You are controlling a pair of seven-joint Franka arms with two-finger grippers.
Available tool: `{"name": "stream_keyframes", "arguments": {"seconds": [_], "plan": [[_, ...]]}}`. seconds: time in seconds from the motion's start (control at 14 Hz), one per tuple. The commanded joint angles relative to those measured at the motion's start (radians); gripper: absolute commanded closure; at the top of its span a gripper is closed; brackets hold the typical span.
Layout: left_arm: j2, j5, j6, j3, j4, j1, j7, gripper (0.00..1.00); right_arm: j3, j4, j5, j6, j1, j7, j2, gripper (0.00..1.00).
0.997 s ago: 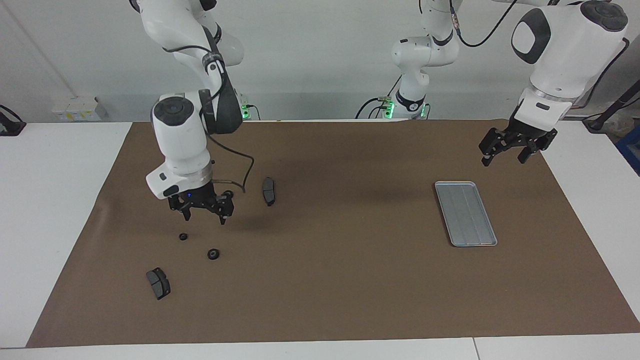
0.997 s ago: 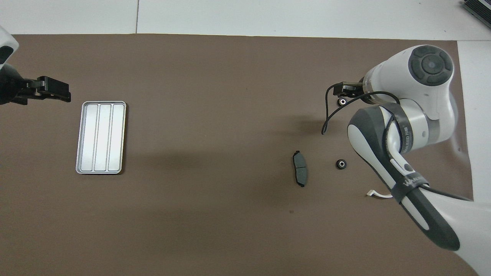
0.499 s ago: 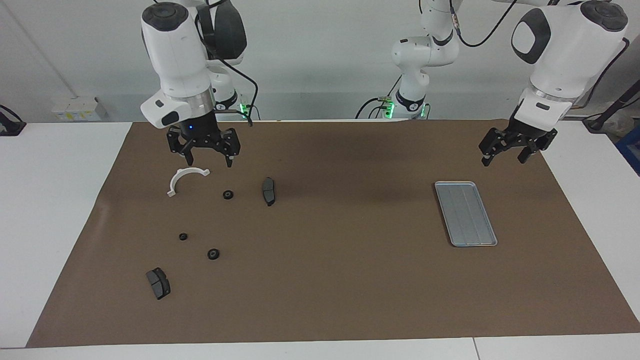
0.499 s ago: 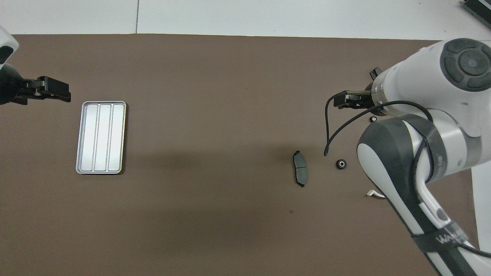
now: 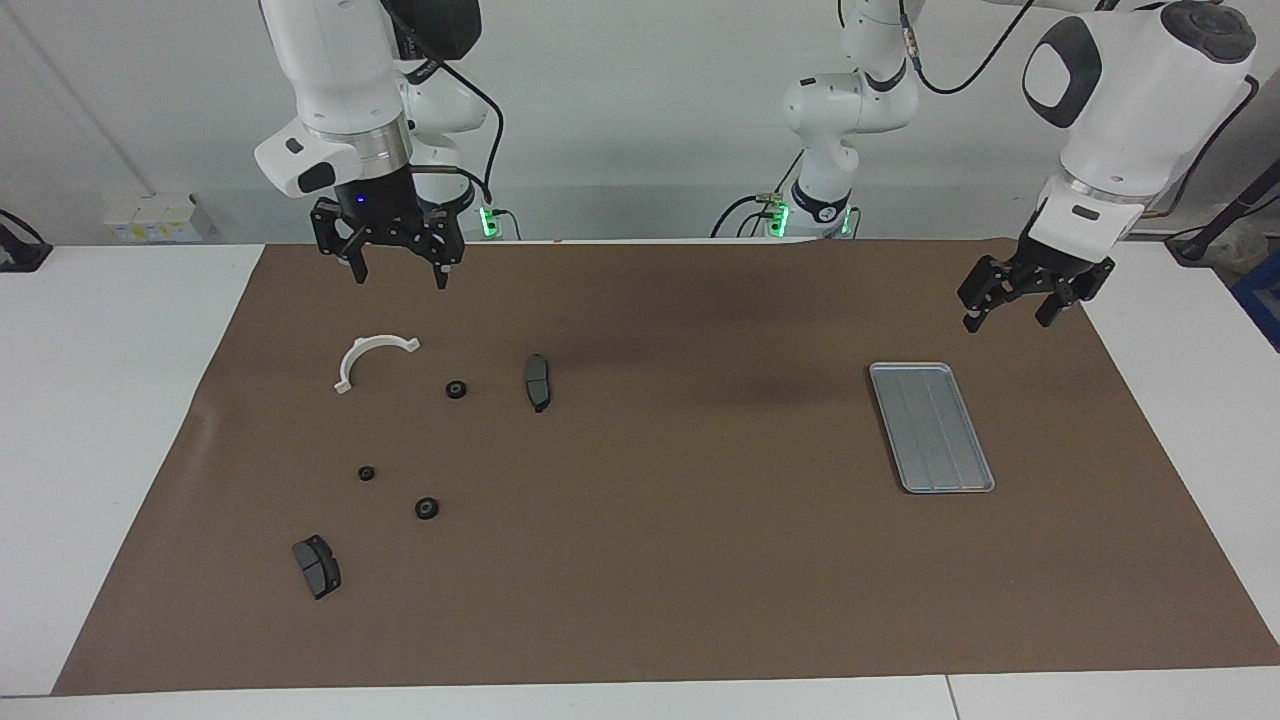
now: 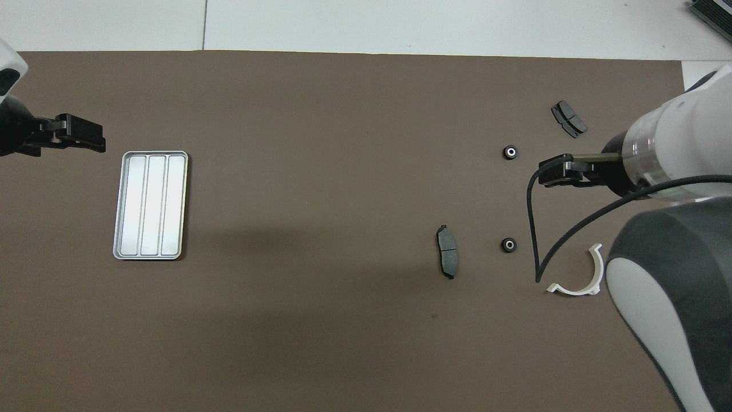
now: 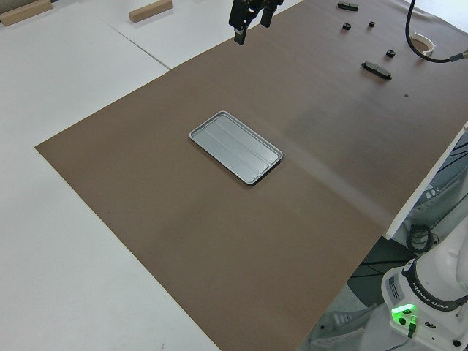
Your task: Place bearing gear from tray to pile
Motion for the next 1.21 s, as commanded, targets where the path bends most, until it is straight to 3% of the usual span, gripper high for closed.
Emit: {"name": "stream_keyframes", "arguments": {"seconds": [0.0, 0.57, 0.85, 1.14], "plan": [[-0.021, 0.009, -0.007, 0.002, -0.019, 0.0, -0.006, 0.0, 0.003, 0.012, 0.028, -0.007, -0.021, -0.036, 0.0, 0.0], [-0.021, 0.009, -0.007, 0.003, -0.019, 0.0, -0.006, 0.0, -0.007, 0.024, 0.08, -0.059, -0.041, -0.048, -0.006, 0.0], [-0.021, 0.009, -0.007, 0.003, -0.019, -0.002, -0.006, 0.0, -0.136, 0.024, 0.078, -0.095, 0.063, -0.048, -0.011, 0.0], [-0.021, 0.009, -0.007, 0.003, -0.019, 0.0, -0.006, 0.0, -0.139, 0.017, 0.075, -0.109, 0.07, -0.047, -0.019, 0.0]]}}
